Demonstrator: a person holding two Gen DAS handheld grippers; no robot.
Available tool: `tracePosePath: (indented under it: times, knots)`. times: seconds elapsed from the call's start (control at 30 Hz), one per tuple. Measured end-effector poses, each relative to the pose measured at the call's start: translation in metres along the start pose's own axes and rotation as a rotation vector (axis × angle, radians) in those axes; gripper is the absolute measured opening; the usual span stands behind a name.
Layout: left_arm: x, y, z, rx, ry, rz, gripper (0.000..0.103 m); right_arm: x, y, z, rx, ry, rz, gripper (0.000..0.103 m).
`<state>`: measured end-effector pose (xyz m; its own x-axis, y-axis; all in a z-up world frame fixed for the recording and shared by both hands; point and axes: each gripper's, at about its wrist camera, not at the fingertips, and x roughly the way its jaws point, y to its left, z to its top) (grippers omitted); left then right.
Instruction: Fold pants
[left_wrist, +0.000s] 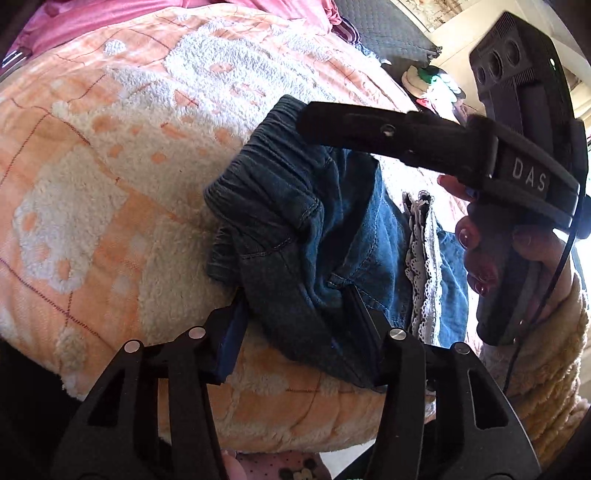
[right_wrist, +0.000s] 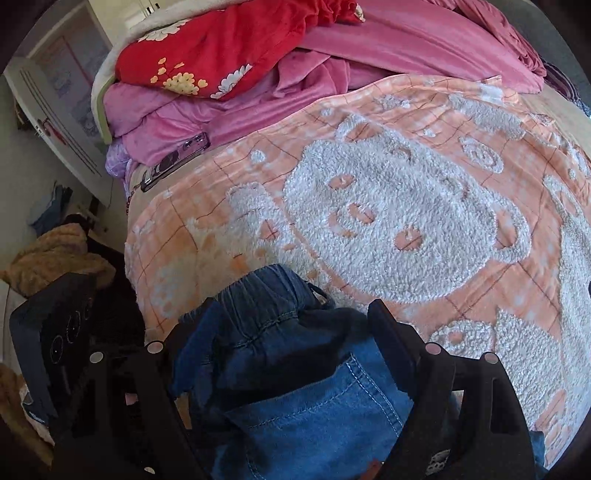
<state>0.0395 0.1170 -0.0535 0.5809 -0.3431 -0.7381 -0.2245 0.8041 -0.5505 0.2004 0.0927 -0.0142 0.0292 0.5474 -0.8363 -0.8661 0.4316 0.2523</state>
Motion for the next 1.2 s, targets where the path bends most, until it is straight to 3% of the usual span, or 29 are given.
tracePosePath:
  times: [0.23, 0.27, 0.3, 0.43, 0.6, 0.73, 1.2]
  knots:
    - [0.003, 0.001, 0.0, -0.001, -0.005, -0.01, 0.044, 0.027, -0.012, 0.004, 0.011, 0.066, 0.065, 0.08]
    - [0.004, 0.001, 0.001, -0.005, -0.005, -0.013, 0.044, 0.03, -0.013, 0.003, 0.016, 0.068, 0.078, 0.062]
    - [0.004, 0.001, 0.002, -0.008, -0.008, -0.019, 0.045, 0.032, -0.013, 0.002, 0.023, 0.069, 0.112, 0.052]
    - [0.003, 0.002, 0.004, -0.022, -0.027, -0.057, 0.05, 0.018, -0.007, -0.005, 0.008, 0.007, 0.12, 0.041]
    - [-0.006, -0.009, 0.003, 0.005, -0.047, -0.074, 0.05, -0.029, -0.012, -0.017, 0.055, -0.124, 0.191, 0.04]
    - [-0.016, -0.027, 0.005, 0.05, -0.069, -0.089, 0.05, -0.062, -0.018, -0.032, 0.074, -0.19, 0.198, 0.04]
    - [-0.015, -0.099, -0.006, 0.198, -0.061, -0.095, 0.05, -0.133, -0.049, -0.099, 0.14, -0.327, 0.172, 0.04]
